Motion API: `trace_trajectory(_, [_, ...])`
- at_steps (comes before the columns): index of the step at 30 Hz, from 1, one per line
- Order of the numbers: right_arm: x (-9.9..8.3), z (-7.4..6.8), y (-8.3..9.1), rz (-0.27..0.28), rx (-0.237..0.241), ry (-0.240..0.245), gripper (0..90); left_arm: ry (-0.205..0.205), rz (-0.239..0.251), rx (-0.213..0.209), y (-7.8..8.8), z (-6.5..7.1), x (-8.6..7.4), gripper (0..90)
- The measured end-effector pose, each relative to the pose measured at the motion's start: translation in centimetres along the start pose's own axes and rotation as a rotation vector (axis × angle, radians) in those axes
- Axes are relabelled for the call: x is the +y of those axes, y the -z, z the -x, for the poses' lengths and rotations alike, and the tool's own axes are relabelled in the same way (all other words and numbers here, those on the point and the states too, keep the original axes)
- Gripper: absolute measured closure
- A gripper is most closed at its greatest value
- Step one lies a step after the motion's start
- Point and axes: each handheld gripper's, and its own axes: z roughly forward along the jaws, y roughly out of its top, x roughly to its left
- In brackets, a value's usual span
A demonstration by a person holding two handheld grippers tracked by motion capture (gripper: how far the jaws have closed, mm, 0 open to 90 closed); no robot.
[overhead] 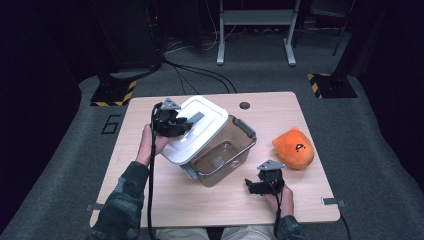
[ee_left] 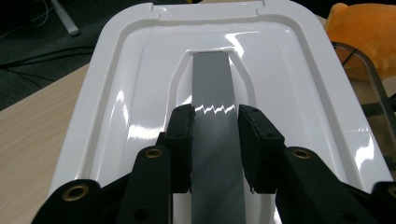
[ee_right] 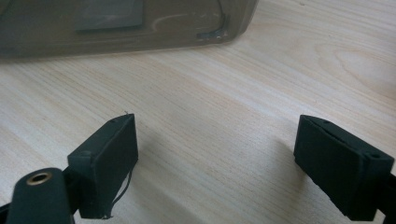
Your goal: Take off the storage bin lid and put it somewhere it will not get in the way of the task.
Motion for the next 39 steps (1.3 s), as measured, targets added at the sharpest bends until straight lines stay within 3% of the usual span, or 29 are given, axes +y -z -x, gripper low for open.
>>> trace_trajectory(10, [0.0,0.0,0.0,0.000,0.000,-0.001,13.0,0.023,0.013,0.051,1.6,-1.9,-0.5,66.5])
trace_trajectory(21, [0.0,0.0,0.0,-0.002,0.000,-0.003,13.0,0.082,0.019,0.110,2.4,-3.8,-1.7,66.5])
trace_trajectory(33, [0.0,0.0,0.0,-0.001,0.001,0.001,13.1,0.178,0.027,0.198,3.3,-6.1,-3.4,66.5])
trace_trajectory(39, [0.0,0.0,0.0,-0.001,-0.001,-0.002,13.1,0.202,0.024,0.234,3.3,-7.1,-3.9,66.5])
